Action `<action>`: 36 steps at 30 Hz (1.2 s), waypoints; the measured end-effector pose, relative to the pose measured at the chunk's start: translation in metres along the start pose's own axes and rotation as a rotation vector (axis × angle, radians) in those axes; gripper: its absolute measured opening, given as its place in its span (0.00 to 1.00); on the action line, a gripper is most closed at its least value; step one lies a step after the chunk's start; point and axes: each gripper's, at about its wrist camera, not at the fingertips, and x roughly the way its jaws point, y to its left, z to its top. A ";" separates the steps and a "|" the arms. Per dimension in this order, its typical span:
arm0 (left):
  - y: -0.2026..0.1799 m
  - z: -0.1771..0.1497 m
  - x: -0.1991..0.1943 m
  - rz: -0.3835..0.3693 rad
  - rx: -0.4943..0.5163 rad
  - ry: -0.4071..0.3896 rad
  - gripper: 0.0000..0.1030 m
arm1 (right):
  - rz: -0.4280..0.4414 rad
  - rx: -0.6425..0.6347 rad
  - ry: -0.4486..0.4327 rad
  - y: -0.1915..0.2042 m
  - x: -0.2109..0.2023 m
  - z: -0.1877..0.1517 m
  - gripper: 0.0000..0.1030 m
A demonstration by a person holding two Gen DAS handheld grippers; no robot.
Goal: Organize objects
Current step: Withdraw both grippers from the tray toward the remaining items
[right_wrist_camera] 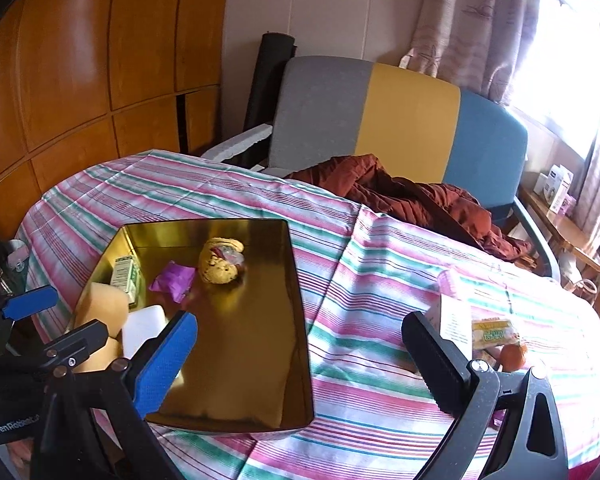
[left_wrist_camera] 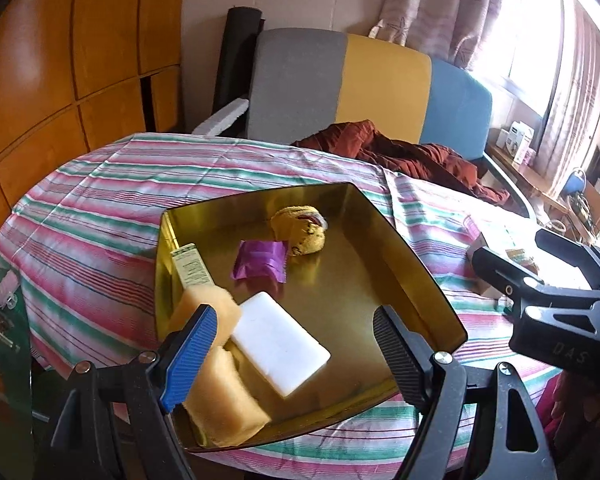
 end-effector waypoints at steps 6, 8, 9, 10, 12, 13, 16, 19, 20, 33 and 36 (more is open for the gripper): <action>-0.019 0.002 0.008 -0.025 0.050 0.014 0.79 | -0.027 0.031 0.012 -0.021 0.006 -0.004 1.00; -0.027 0.004 0.011 -0.033 0.073 0.018 0.79 | -0.037 0.043 0.019 -0.029 0.009 -0.006 1.00; -0.033 0.005 0.013 -0.035 0.087 0.023 0.79 | -0.046 0.049 0.025 -0.035 0.011 -0.008 1.00; -0.037 0.006 0.015 -0.032 0.098 0.027 0.79 | -0.055 0.052 0.030 -0.040 0.013 -0.009 1.00; -0.044 0.008 0.019 -0.030 0.120 0.038 0.79 | -0.076 0.056 0.041 -0.052 0.018 -0.010 1.00; -0.050 0.009 0.022 -0.037 0.132 0.043 0.79 | -0.090 0.053 0.048 -0.058 0.021 -0.012 1.00; -0.064 0.015 0.026 -0.056 0.163 0.041 0.79 | -0.142 0.045 0.073 -0.087 0.031 -0.013 1.00; -0.080 0.022 0.033 -0.090 0.184 0.047 0.79 | -0.225 0.055 0.087 -0.130 0.040 -0.014 1.00; -0.086 0.024 0.035 -0.099 0.191 0.052 0.79 | -0.254 0.062 0.091 -0.144 0.043 -0.014 1.00; -0.196 0.042 0.083 -0.216 0.333 0.128 0.79 | -0.429 0.513 0.130 -0.321 0.055 -0.056 1.00; -0.228 0.043 0.098 -0.246 0.364 0.144 0.80 | -0.409 0.567 0.142 -0.329 0.051 -0.060 1.00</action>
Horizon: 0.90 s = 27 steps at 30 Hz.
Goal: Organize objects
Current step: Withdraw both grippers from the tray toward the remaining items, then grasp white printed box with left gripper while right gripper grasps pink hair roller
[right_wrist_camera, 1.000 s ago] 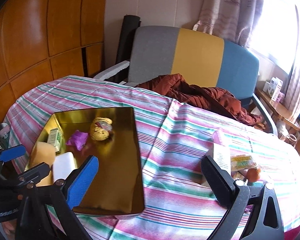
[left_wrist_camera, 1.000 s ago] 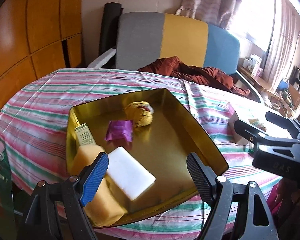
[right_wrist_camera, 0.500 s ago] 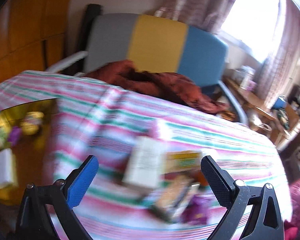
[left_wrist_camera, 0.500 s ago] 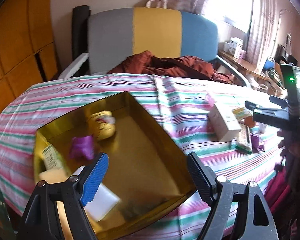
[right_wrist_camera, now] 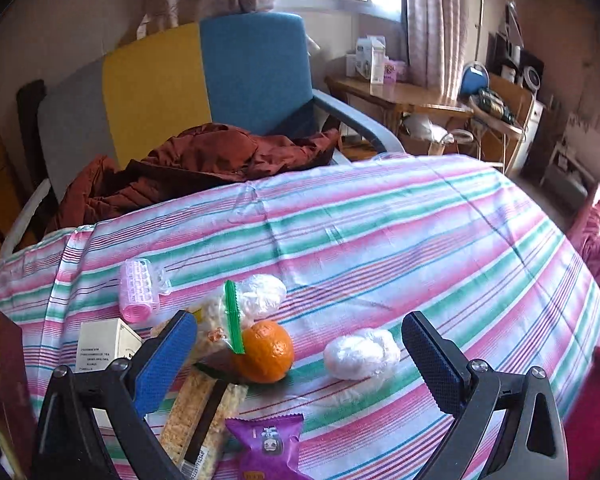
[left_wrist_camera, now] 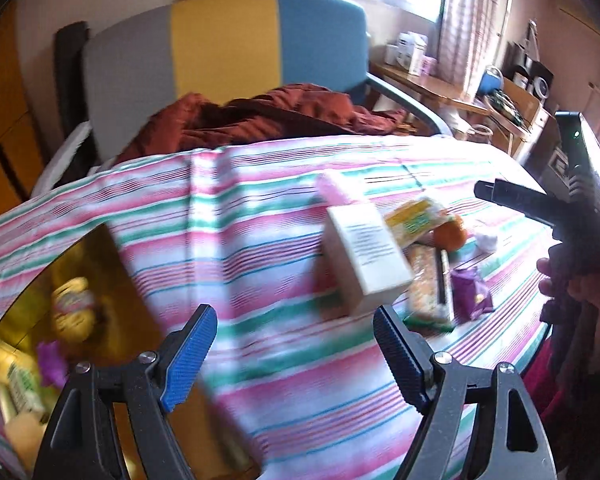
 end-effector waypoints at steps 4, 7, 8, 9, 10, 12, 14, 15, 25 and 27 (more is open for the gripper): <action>-0.024 0.015 0.026 -0.031 0.026 0.034 0.82 | 0.040 0.093 0.036 -0.016 0.005 0.002 1.00; -0.039 0.026 0.047 -0.043 0.031 0.060 0.84 | 0.048 0.159 0.052 -0.029 0.007 0.002 1.00; -0.042 0.028 0.052 -0.045 0.030 0.065 0.85 | 0.057 0.179 0.058 -0.033 0.008 0.002 1.00; -0.047 0.033 0.059 -0.051 0.030 0.071 0.86 | 0.063 0.192 0.061 -0.035 0.009 0.002 1.00; -0.050 0.034 0.065 -0.053 0.033 0.078 0.87 | 0.067 0.203 0.063 -0.036 0.009 0.003 1.00; -0.055 0.039 0.076 -0.046 0.038 0.087 0.88 | 0.078 0.217 0.068 -0.038 0.010 0.003 1.00; -0.057 0.044 0.089 -0.030 0.041 0.097 0.88 | 0.086 0.219 0.073 -0.037 0.012 0.004 1.00; -0.056 0.045 0.096 -0.020 0.039 0.110 0.88 | 0.088 0.215 0.075 -0.036 0.012 0.004 1.00; -0.023 0.022 0.110 -0.079 -0.059 0.171 0.49 | 0.094 0.176 0.080 -0.030 0.014 0.003 1.00; -0.016 0.014 0.095 -0.080 -0.070 0.147 0.49 | 0.108 0.157 0.061 -0.026 0.009 0.004 1.00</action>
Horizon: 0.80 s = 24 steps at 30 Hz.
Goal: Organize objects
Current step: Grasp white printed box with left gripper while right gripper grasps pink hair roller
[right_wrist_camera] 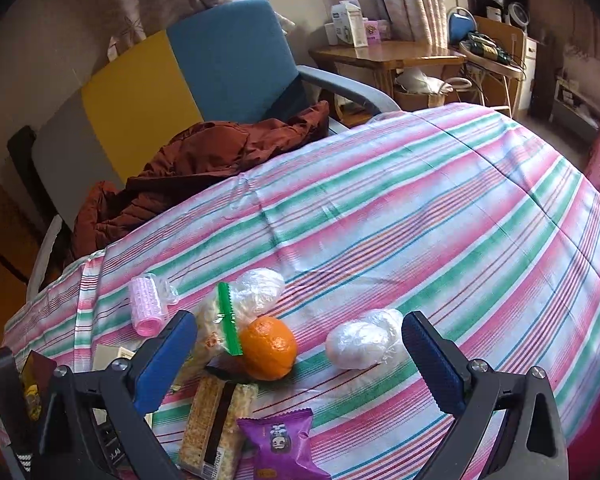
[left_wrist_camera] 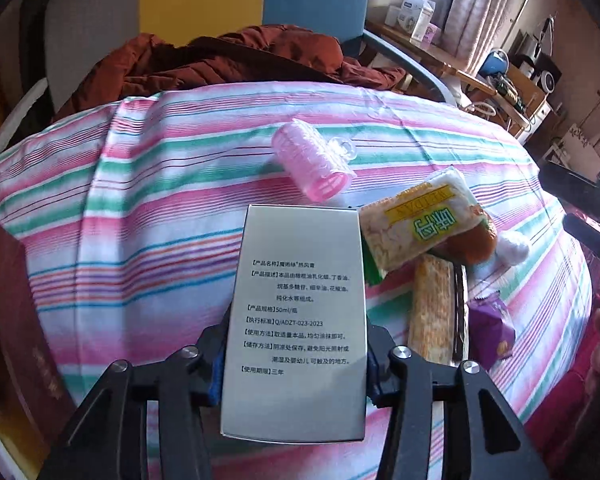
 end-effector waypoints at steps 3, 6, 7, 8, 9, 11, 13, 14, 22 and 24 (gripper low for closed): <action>0.001 -0.011 -0.022 -0.013 0.026 -0.039 0.49 | 0.035 -0.075 -0.031 0.018 -0.007 -0.003 1.00; 0.011 -0.021 -0.040 -0.028 0.011 -0.059 0.49 | 0.090 -0.161 -0.026 0.045 -0.008 -0.006 1.00; 0.016 -0.024 -0.047 -0.038 0.002 -0.068 0.49 | 0.102 -0.189 -0.015 0.055 -0.006 -0.007 1.00; 0.019 -0.027 -0.052 -0.042 -0.003 -0.076 0.49 | 0.116 -0.219 -0.005 0.065 -0.003 -0.007 1.00; 0.023 -0.029 -0.058 -0.049 -0.014 -0.084 0.50 | 0.128 -0.254 0.006 0.076 -0.001 -0.007 1.00; 0.029 -0.033 -0.068 -0.063 -0.030 -0.099 0.50 | 0.141 -0.336 0.020 0.101 0.008 -0.004 1.00; 0.035 -0.036 -0.076 -0.066 -0.040 -0.111 0.50 | 0.136 -0.405 0.033 0.121 0.023 0.000 1.00; 0.039 -0.038 -0.080 -0.073 -0.050 -0.114 0.50 | 0.134 -0.437 0.051 0.133 0.034 0.003 1.00; 0.065 -0.045 -0.095 -0.087 -0.114 -0.121 0.50 | 0.038 -0.540 0.215 0.176 0.126 0.006 0.99; 0.070 -0.047 -0.096 -0.094 -0.126 -0.123 0.49 | 0.046 -0.522 0.266 0.175 0.143 0.006 0.79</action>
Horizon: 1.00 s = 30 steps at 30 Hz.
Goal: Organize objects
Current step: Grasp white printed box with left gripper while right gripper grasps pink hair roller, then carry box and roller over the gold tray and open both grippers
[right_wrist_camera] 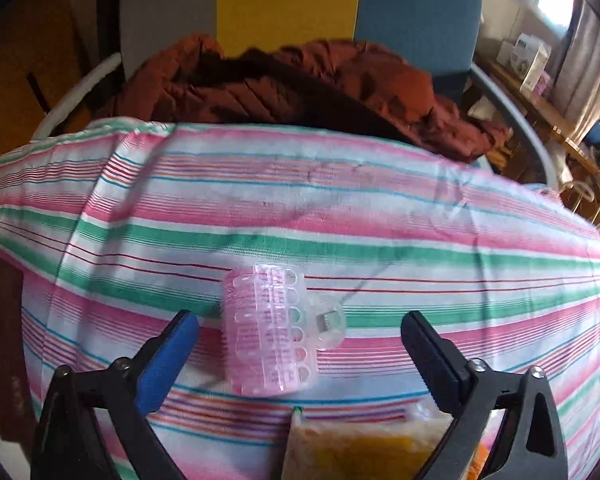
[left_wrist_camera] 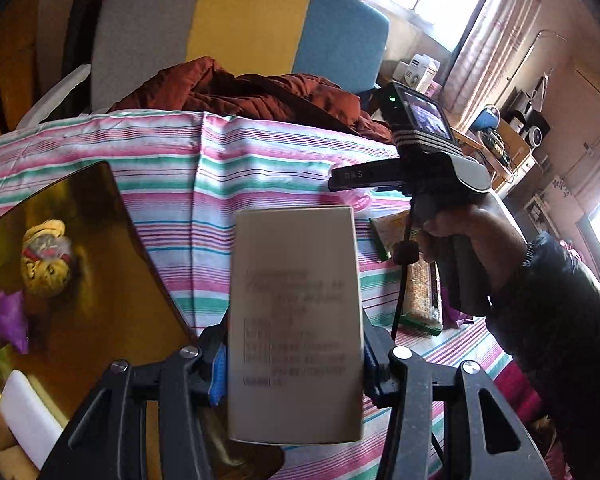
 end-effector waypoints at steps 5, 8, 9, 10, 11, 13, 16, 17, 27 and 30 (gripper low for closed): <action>0.001 -0.002 -0.013 -0.023 -0.013 -0.023 0.49 | 0.033 -0.010 -0.009 0.006 -0.006 -0.007 0.62; 0.008 -0.002 -0.026 -0.024 -0.031 -0.051 0.49 | 0.051 -0.045 -0.053 0.019 -0.027 -0.014 0.62; 0.012 -0.002 -0.031 -0.019 -0.041 -0.062 0.49 | 0.061 -0.049 -0.068 0.023 -0.034 -0.015 0.62; 0.018 -0.003 -0.037 -0.008 -0.053 -0.074 0.49 | 0.074 -0.051 -0.081 0.027 -0.042 -0.017 0.62; 0.023 -0.003 -0.041 0.003 -0.063 -0.082 0.49 | 0.097 -0.050 -0.096 0.032 -0.050 -0.019 0.62; 0.037 -0.005 -0.052 0.034 -0.090 -0.102 0.49 | 0.135 -0.051 -0.119 0.042 -0.064 -0.021 0.62; 0.064 -0.008 -0.069 0.088 -0.139 -0.129 0.49 | 0.193 -0.073 -0.151 0.067 -0.086 -0.027 0.62; 0.073 -0.009 -0.074 0.106 -0.154 -0.139 0.49 | 0.215 -0.089 -0.160 0.079 -0.093 -0.030 0.62; 0.172 -0.011 -0.112 0.339 -0.278 -0.205 0.49 | 0.361 -0.255 -0.160 0.191 -0.119 -0.050 0.62; 0.194 -0.010 -0.111 0.393 -0.294 -0.194 0.49 | 0.382 -0.294 -0.147 0.219 -0.118 -0.051 0.62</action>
